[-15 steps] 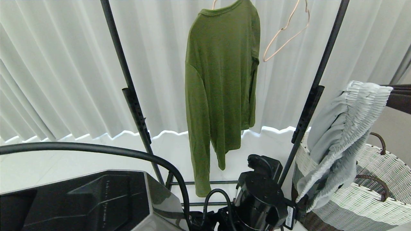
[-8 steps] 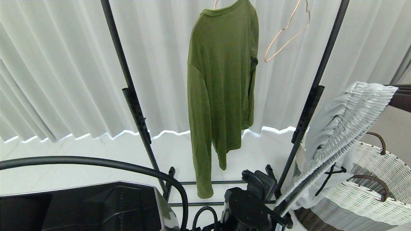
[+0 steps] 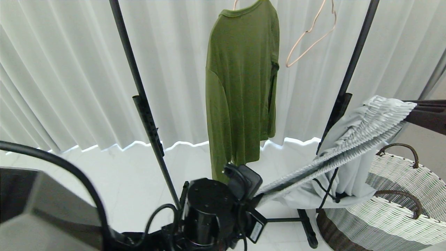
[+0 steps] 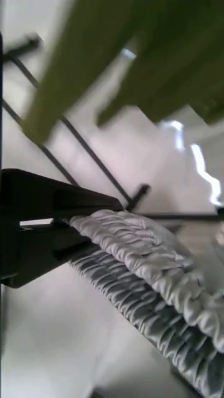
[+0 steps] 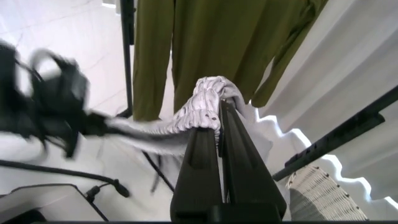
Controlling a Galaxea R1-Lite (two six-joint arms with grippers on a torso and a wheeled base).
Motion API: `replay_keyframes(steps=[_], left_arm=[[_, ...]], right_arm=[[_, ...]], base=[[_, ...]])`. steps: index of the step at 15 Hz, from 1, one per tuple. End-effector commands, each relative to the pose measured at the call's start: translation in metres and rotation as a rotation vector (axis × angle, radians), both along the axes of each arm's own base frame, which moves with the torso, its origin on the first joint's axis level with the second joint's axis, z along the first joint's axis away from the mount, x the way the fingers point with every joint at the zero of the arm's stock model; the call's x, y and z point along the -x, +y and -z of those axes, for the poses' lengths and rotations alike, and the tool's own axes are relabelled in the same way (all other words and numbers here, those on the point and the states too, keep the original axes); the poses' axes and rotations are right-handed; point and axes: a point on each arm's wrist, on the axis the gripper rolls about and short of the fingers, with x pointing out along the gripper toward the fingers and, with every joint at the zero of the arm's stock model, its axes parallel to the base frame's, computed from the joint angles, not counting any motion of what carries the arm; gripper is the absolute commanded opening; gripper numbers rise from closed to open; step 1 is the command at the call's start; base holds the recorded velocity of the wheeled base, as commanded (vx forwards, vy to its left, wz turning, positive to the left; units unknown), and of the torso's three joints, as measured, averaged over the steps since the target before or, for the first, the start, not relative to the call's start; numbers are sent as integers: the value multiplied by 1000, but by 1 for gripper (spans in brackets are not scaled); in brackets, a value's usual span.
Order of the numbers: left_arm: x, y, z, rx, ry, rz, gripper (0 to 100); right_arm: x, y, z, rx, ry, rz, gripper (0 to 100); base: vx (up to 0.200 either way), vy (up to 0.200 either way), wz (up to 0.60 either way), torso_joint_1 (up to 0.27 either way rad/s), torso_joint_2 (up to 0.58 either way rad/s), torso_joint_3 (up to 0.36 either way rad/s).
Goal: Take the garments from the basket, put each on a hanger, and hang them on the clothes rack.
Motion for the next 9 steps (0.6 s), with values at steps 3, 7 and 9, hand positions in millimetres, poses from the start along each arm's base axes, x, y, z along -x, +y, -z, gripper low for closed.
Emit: replay_keyframes(steps=[3,7,9], left_arm=[[4,97,-119,94,-92,-226,0],[27,136,-240,200,-199,-301,0],[36,141,-283,256,-259,-293,0]], right_arm=[[-10,10,1,4,-10,-1,0],[-13,12,-9,-13,-99,-1,0],[-13,12,-26,-44,-154,9,0]], base=[[0,0,0,0,0,0],[0,0,0,0,0,0],[0,0,0,0,0,0]])
